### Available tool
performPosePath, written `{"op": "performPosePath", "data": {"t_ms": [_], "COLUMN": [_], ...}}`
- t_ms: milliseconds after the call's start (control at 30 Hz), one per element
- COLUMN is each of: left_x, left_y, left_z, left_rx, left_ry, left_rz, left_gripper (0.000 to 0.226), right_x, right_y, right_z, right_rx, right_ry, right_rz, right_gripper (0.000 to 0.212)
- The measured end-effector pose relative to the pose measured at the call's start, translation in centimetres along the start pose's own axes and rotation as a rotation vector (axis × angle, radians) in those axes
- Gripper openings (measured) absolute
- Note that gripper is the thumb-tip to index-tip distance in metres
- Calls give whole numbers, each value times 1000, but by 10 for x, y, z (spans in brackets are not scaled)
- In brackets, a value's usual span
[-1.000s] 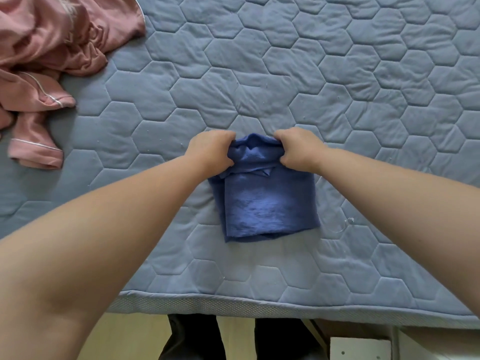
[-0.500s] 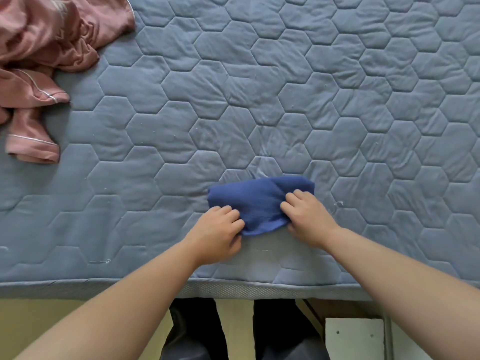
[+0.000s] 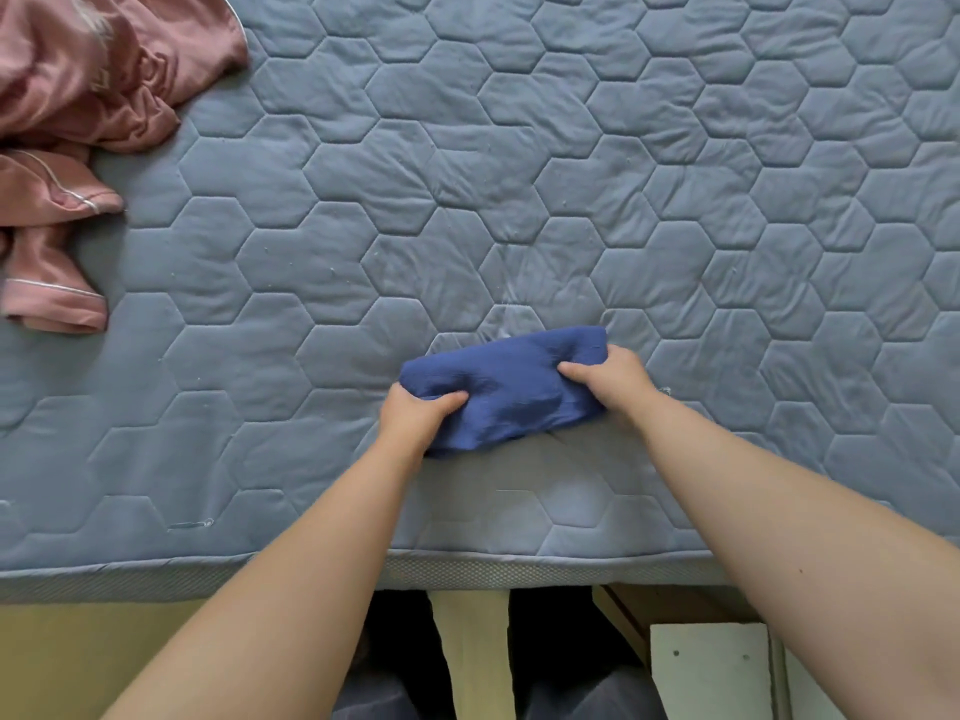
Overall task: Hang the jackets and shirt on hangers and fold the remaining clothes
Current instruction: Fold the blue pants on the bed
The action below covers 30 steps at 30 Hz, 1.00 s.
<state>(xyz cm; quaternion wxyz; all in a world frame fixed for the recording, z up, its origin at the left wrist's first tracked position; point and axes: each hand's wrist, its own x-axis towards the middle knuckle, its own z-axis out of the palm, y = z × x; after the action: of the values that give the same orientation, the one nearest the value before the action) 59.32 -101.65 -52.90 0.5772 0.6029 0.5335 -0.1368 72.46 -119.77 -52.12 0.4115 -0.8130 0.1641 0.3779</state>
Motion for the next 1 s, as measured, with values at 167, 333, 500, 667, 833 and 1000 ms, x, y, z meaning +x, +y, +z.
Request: {"op": "performPosePath", "data": {"t_ms": [167, 333, 500, 667, 833, 1000], "left_x": [-12, -54, -119, -209, -325, -440], "left_y": [21, 89, 180, 285, 334, 331], "left_z": [-15, -22, -18, -27, -32, -11], "left_rx": [-182, -106, 43, 288, 655, 963], "left_ry": [-275, -463, -557, -704, -818, -865], "left_rz": [-207, -52, 192, 514, 871, 1241], "left_gripper": [33, 9, 8, 12, 19, 25], "right_x": [-17, -61, -141, -250, -382, -505], "right_y": [-12, -42, -79, -112, -102, -63], "right_z": [-16, -62, -125, -175, -198, -202], "right_rx": [437, 569, 652, 725, 839, 578], "right_ry": [-162, -74, 163, 381, 523, 677], "right_rz": [186, 124, -8, -148, -299, -352], "right_gripper": [20, 12, 18, 29, 19, 13]}}
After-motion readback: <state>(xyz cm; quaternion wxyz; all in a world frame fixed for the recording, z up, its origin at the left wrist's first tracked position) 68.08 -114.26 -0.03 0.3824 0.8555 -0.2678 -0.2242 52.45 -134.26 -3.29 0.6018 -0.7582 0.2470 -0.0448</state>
